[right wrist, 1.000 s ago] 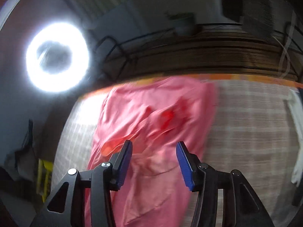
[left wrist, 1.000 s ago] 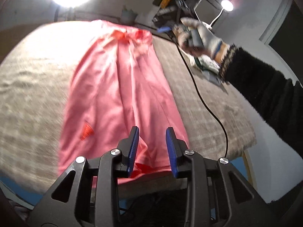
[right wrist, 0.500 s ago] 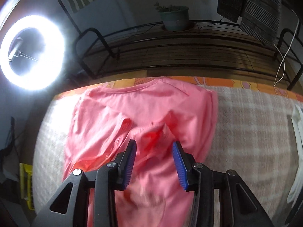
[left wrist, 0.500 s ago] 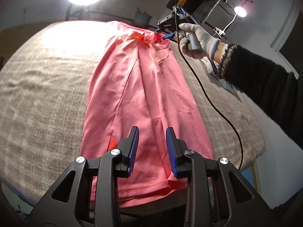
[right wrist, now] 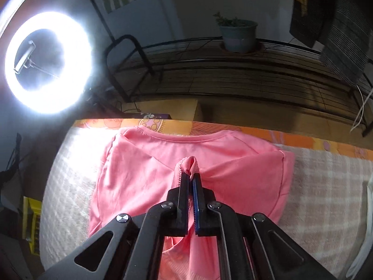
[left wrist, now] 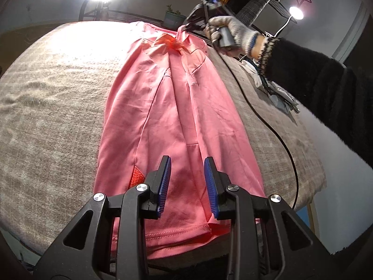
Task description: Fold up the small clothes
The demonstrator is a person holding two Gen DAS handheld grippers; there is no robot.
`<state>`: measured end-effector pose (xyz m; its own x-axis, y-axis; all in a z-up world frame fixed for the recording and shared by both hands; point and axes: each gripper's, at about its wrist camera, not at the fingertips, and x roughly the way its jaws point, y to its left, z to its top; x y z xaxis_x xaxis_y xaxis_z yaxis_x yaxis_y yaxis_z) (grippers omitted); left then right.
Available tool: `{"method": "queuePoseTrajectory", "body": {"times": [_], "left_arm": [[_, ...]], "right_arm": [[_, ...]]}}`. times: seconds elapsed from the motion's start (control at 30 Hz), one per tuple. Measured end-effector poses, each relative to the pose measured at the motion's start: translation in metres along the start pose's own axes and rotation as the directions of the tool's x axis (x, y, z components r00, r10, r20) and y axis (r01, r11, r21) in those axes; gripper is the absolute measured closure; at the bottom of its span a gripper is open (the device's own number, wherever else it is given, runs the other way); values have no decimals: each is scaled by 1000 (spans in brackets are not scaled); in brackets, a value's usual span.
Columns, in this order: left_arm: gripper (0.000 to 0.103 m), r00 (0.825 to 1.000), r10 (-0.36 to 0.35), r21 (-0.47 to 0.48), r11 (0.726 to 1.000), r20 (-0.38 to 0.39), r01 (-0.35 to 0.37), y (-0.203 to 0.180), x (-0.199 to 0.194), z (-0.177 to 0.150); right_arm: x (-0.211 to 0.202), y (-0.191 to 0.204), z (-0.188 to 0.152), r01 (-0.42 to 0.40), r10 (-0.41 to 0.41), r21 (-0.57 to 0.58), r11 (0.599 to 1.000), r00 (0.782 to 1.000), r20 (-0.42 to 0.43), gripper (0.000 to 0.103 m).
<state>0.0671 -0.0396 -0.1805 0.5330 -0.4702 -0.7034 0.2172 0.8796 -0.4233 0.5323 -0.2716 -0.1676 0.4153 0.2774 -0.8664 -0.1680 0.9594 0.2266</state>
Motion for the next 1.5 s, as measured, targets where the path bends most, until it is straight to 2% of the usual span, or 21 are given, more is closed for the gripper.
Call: {"method": "queuePoseTrajectory", "body": {"times": [0.1,0.13,0.17,0.2,0.23,0.27,0.37,0.47,0.53,0.6,0.7,0.77,0.9,0.93,1.0,1.07,1.13,1.23,1.4,1.5], "left_arm": [[75,1000,2,-6,1000,9,-2,0,-2,1],[75,1000,3,-7,1000,12,-3,1,-3,1],[75,1000,7,-9,1000,19,-7,1,-4,2],[75,1000,10,-11,1000,23,-9,2,-6,3],[75,1000,9,-13,1000,28,-9,3,-8,4],[75,999,9,-14,1000,34,-8,4,-10,4],[75,998,14,-11,1000,57,-13,6,-18,6],[75,995,23,-10,1000,97,-22,10,-33,8],[75,992,29,-16,999,119,-27,14,-43,9],[75,990,40,-32,999,133,-36,20,-53,9],[75,990,52,-66,997,131,-44,30,-65,11],[75,995,25,-74,997,93,-18,35,-66,12],[73,999,-1,-72,997,41,4,35,-65,9],[72,999,20,-67,998,30,-18,35,-65,7],[63,998,63,-79,995,19,-62,38,-63,3],[61,996,88,-106,991,-1,-87,47,-61,-1],[61,993,110,-128,985,-32,-113,57,-57,-6],[61,989,116,-168,977,-95,-131,72,-46,-15],[61,981,14,-273,960,-192,-67,91,-25,-30],[61,982,-3,-287,956,-188,-52,92,-24,-32]], "right_arm": [[30,8,-3,58,-59,-32,998,997,-43,101],[38,8,-4,62,-63,-25,998,996,-59,97],[46,6,-6,43,-43,-11,999,996,-82,92],[46,6,-8,29,-29,-7,1000,998,-59,83],[45,5,-7,-30,31,4,1000,997,-64,68],[42,3,-7,-65,66,17,998,996,-66,66],[9,1,-6,-63,63,15,998,998,-28,66],[-50,-12,-19,-159,154,64,985,986,67,66],[-92,-25,-40,-211,201,90,973,974,107,66],[-128,-30,-65,-213,200,90,973,971,131,66],[-175,-32,-124,-202,190,88,976,974,123,64],[-195,-31,-166,-216,207,86,973,973,103,59],[-209,-18,-274,-222,222,94,971,975,13,55],[-208,-16,-295,-229,231,103,968,973,-6,54],[-204,-9,-341,-239,247,125,963,968,-51,53],[-198,-3,-378,-243,258,146,959,962,-93,52],[-191,2,-404,-254,275,165,953,955,-114,52],[-180,3,-434,-319,355,241,917,926,-128,52],[-186,2,-449,-372,405,277,886,912,-69,54],[-186,-1,-456,-407,443,281,869,893,-76,56]]}}
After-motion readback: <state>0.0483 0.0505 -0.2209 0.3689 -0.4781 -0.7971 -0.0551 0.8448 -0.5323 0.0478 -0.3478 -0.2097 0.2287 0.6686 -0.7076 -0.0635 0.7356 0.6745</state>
